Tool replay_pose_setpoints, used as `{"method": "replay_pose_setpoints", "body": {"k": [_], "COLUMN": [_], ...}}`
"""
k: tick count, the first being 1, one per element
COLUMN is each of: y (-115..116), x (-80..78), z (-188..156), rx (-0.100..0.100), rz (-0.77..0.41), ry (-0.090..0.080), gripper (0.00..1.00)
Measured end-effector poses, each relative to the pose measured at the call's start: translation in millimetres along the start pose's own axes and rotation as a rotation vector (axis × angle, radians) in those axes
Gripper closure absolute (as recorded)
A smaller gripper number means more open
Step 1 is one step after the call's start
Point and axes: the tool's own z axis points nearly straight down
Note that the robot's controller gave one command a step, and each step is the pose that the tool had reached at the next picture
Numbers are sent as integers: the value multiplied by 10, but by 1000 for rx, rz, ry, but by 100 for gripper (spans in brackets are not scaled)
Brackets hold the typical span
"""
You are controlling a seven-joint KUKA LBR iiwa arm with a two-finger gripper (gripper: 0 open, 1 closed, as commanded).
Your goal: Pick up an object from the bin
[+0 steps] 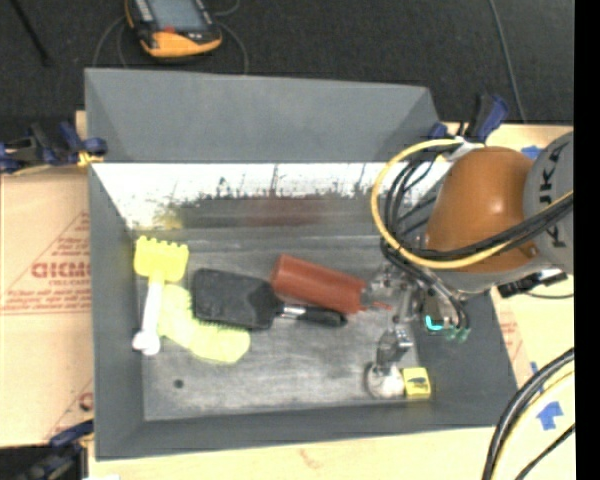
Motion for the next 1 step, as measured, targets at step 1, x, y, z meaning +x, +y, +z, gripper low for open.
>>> {"method": "replay_pose_setpoints", "body": {"k": [1], "y": [2], "x": [-12], "z": [-35], "rx": [1], "rz": [-2], "ry": [-6], "gripper": [0]}}
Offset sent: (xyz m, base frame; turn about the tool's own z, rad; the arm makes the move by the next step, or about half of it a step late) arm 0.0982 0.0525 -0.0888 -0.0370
